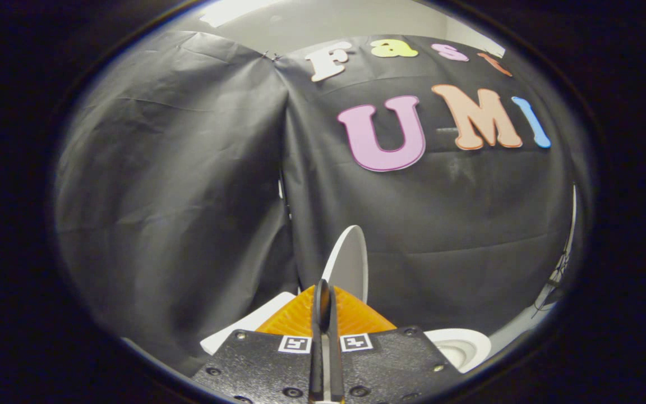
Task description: Open the toilet lid.
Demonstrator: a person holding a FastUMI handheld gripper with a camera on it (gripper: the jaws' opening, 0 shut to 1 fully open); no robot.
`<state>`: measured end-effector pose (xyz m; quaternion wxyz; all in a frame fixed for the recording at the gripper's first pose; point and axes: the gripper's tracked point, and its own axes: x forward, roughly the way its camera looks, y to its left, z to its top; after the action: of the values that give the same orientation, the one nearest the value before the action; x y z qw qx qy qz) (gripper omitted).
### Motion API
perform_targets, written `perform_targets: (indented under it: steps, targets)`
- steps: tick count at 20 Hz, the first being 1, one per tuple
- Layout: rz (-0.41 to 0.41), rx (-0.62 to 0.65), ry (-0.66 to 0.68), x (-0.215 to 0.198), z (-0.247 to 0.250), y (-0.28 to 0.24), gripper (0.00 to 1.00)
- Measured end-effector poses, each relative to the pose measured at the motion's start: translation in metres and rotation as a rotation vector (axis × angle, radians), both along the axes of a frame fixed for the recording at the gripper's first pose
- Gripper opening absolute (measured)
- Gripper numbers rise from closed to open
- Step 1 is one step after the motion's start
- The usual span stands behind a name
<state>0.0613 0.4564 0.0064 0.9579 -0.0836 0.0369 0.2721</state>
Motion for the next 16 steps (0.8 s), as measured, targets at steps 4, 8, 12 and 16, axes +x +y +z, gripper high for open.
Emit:
perform_targets:
  steps: [4,8,12,16]
  targets:
    - [0.088,-0.043,0.005,-0.007,-0.012,0.028,0.06]
    - [0.162,-0.038,0.012,-0.010,-0.019,0.053,0.06]
    - [0.214,-0.052,0.028,-0.014,-0.026,0.075,0.06]
    - [0.259,-0.084,0.056,-0.015,-0.037,0.099,0.06]
